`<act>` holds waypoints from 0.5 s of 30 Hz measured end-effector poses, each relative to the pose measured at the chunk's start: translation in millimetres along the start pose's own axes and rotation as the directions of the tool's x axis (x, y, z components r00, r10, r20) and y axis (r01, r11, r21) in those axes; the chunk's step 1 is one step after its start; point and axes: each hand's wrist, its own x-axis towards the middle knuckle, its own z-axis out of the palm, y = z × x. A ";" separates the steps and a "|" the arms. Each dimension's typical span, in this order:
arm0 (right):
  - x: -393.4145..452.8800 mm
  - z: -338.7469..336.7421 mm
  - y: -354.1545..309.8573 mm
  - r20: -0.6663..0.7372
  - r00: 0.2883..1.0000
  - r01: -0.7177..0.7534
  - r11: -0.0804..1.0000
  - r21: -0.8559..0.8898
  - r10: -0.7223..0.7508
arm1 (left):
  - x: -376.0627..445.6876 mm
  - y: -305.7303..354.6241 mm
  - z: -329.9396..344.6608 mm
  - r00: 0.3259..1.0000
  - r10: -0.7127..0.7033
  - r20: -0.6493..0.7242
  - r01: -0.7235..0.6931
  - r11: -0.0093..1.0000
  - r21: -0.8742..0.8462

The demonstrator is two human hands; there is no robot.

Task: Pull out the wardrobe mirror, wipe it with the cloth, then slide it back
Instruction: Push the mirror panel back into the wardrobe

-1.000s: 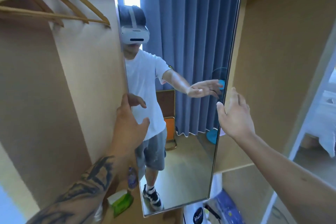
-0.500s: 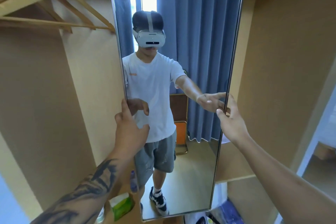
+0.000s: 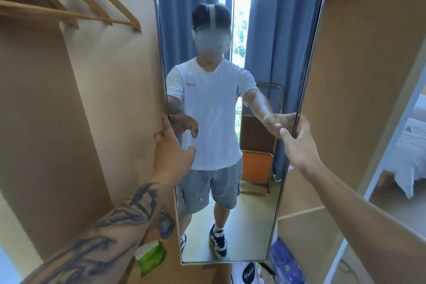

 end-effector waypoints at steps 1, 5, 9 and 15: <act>-4.5 0.9 -0.2 -0.027 0.999 0.018 1.000 -0.023 -0.018 | 3.8 -2.1 -0.5 1.000 0.008 0.013 -0.008 1.000 0.005; -23.5 5.7 2.5 -0.131 0.988 0.080 0.995 -0.059 -0.087 | 20.1 -9.7 -3.6 0.997 0.026 0.071 -0.027 1.000 0.014; -36.3 7.9 5.4 -0.185 0.973 0.118 0.987 -0.105 -0.136 | 36.5 -15.6 -9.6 0.986 0.040 0.163 -0.047 0.998 0.041; -66.3 14.4 -8.0 -0.257 0.952 0.120 0.976 -0.184 -0.165 | 55.8 -21.4 -13.6 0.953 0.034 0.300 -0.068 0.992 0.105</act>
